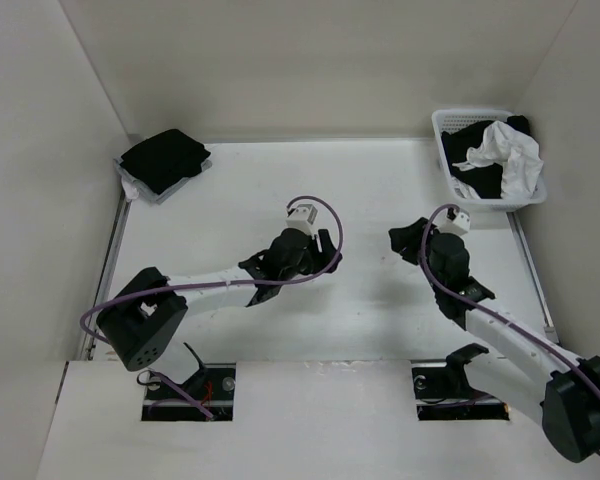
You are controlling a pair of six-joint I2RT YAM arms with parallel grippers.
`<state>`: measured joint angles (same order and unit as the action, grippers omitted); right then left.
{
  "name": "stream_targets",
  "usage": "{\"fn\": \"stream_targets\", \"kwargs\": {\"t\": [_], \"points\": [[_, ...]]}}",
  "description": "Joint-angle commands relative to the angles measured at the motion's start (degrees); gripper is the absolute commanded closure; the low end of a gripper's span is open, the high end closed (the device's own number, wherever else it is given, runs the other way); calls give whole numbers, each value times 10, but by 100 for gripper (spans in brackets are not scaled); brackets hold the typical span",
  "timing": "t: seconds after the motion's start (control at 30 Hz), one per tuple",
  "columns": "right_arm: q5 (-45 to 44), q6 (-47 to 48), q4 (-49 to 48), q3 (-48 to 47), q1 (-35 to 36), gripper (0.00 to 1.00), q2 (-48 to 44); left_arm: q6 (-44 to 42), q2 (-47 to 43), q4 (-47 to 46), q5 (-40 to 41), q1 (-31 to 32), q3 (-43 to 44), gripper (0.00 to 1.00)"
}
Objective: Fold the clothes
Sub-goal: Grab the tank top from the pile
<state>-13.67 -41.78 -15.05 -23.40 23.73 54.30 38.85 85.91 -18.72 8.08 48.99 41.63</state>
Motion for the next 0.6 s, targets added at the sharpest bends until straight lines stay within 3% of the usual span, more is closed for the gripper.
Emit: {"fn": "stream_targets", "kwargs": {"t": [0.0, 0.07, 0.17, 0.27, 0.37, 0.43, 0.5, 0.57], "points": [[-28, 4, 40, -43, -2, 50, -15, -18, -19, -51, -33, 0, -19, 43], [-30, 8, 56, -73, -19, 65, -11, -25, -25, -75, -35, 4, -34, 45], [-30, 18, 77, -116, -40, 81, 5, -40, -40, -113, -36, 18, -60, 52], [-32, 42, 109, -194, -95, 95, 51, -61, -51, -124, -31, 21, -75, 74], [-34, 43, 147, -269, -170, 98, 105, -68, -60, -132, -30, 23, -84, 90], [-49, 50, 167, -346, -226, 97, 174, -69, -59, -148, -29, 23, -92, 91], [-68, 57, 178, -409, -268, 95, 245, -67, -56, -156, -30, 17, -96, 87], [-89, 64, 197, -472, -305, 90, 315, -67, -52, -163, -29, 12, -100, 76]]}}
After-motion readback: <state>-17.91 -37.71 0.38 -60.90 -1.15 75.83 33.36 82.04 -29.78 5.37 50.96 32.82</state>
